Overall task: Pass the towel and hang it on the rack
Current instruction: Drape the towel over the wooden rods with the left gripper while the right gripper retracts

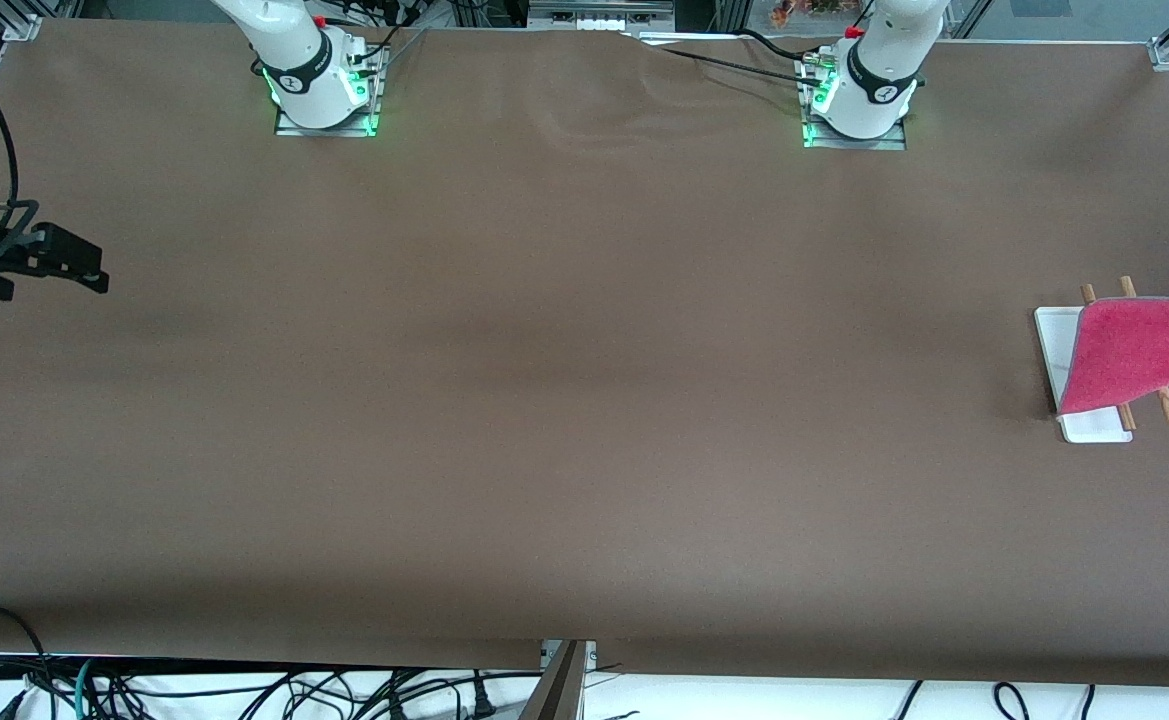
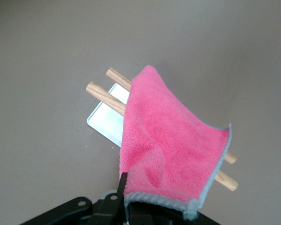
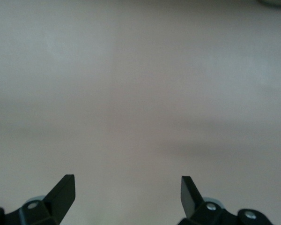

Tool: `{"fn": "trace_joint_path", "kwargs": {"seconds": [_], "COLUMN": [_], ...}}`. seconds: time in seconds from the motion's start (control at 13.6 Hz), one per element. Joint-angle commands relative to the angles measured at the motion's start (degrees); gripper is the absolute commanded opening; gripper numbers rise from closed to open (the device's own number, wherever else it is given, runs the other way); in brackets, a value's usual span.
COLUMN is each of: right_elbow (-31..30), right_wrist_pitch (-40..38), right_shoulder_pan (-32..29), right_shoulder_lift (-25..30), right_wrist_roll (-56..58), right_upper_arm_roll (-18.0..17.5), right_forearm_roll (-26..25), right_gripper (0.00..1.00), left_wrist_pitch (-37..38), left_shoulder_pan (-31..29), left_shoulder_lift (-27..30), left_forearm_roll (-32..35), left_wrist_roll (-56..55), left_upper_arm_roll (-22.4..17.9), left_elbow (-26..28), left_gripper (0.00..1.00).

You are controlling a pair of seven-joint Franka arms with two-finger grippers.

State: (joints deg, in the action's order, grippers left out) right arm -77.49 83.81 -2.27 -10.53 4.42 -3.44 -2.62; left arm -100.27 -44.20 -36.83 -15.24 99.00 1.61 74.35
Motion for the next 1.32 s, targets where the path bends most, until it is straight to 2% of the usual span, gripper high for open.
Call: {"fn": "trace_joint_path", "kwargs": {"seconds": [0.0, 0.37, 0.52, 0.59, 0.66, 0.74, 1.25], "right_elbow": [-5.91, -8.9, -8.38, -8.38, -8.38, -8.47, -8.29], "right_wrist_pitch": [-2.67, -4.61, -4.53, -4.53, -4.62, -4.27, -3.48], "right_shoulder_pan": [-0.28, -0.11, -0.37, -0.28, -0.37, -0.37, 0.16], "right_shoulder_lift": [5.08, 6.57, 5.44, 5.26, 5.43, 5.52, 5.26], "right_wrist_roll": [-1.43, -1.87, -1.61, -1.7, -1.7, -1.7, -5.13], "right_upper_arm_roll": [-0.33, 0.01, 0.19, 0.19, 0.19, 0.19, 0.19], "right_forearm_roll": [-0.8, -0.19, -0.19, -0.36, -0.45, -0.28, -0.54], "right_gripper": [1.0, 1.0, 1.0, 1.0, 1.0, 1.0, 1.0], "left_wrist_pitch": [-0.79, -3.87, -4.84, -5.8, -6.24, -6.25, -6.51], "left_shoulder_pan": [-0.36, -0.98, -0.98, -0.98, -0.98, -0.98, -1.59], "left_shoulder_lift": [-2.11, -3.77, -4.74, -4.92, -5.01, -5.1, -6.85], "left_forearm_roll": [1.61, 1.61, 1.61, 1.61, 1.61, 1.61, 1.61], "left_wrist_roll": [1.2, 1.9, 1.73, 1.72, 1.64, 1.72, 1.64], "left_upper_arm_roll": [0.06, 0.06, 0.06, 0.06, 0.06, 0.06, 0.06], "left_elbow": [-2.28, -2.01, -2.01, -2.01, -1.92, -1.84, -1.84], "left_gripper": [0.0, 0.0, 0.0, 0.35, 0.91, 1.0, 1.0]}}
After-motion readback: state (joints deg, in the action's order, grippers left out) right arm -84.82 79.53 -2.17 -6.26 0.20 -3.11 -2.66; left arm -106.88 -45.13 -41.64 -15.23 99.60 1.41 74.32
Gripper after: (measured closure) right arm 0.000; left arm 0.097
